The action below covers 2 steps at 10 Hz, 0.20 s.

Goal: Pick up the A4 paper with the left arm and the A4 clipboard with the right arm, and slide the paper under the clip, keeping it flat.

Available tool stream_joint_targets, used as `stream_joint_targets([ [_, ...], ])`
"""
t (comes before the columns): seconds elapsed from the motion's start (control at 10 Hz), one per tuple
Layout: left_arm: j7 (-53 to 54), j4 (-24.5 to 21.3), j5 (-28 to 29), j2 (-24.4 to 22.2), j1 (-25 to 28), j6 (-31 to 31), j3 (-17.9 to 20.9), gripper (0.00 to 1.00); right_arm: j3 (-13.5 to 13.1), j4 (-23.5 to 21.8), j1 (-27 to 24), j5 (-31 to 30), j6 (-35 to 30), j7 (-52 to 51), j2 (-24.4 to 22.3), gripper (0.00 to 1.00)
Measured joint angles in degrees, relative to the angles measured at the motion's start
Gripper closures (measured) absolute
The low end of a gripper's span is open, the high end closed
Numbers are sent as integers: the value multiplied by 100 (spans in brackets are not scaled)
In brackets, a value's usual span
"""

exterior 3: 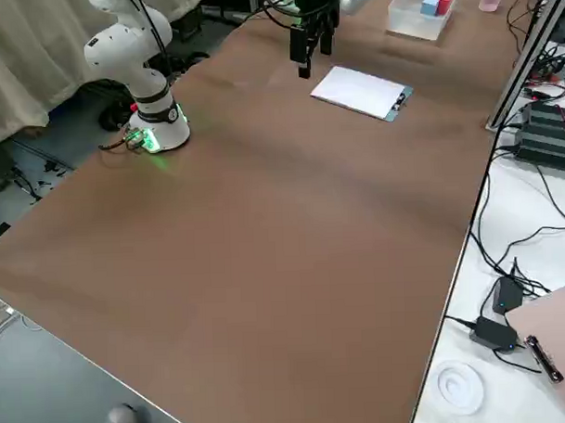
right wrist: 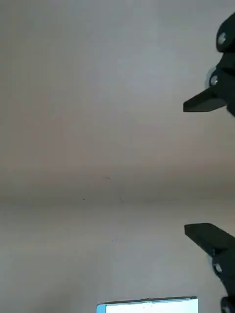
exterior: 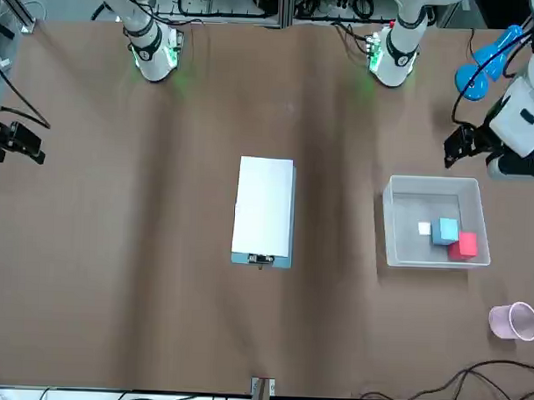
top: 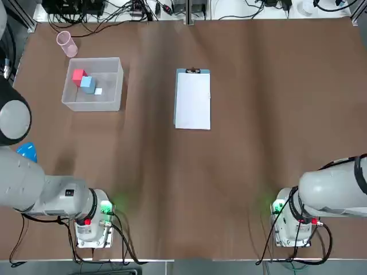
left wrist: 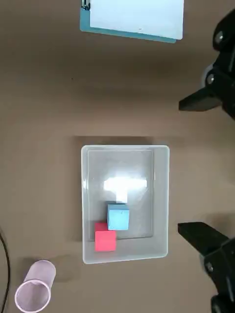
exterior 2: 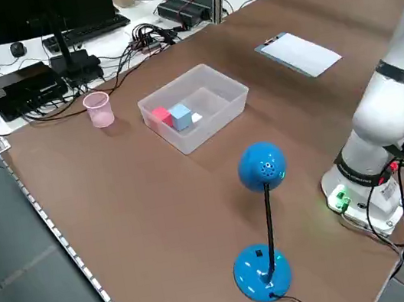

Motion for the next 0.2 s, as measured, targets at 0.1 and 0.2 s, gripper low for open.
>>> stream_joint_targets([
  [0.1,-39,0,-34,-16,3,-6,0,0,0,0,0,0,0,0,0,0],
  [0.2,-84,-5,-162,-14,24,-7,7,0,0,0,0,0,0,0,0,0],
])
